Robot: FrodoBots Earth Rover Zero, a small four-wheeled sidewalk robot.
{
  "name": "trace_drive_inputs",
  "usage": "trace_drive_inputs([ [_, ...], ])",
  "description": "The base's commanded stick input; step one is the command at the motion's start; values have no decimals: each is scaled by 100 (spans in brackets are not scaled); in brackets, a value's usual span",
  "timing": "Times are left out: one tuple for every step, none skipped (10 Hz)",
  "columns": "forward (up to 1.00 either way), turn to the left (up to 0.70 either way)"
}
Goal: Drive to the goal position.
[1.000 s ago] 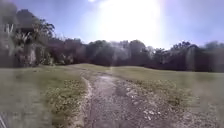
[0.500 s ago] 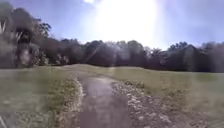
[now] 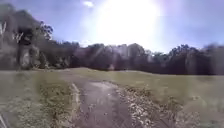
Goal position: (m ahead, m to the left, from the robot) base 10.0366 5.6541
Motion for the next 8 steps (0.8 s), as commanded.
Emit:
trace_drive_inputs([
  [85,0],
  [85,0],
  [85,0],
  [85,0],
  [85,0],
  [85,0],
  [85,0],
  [85,0],
])
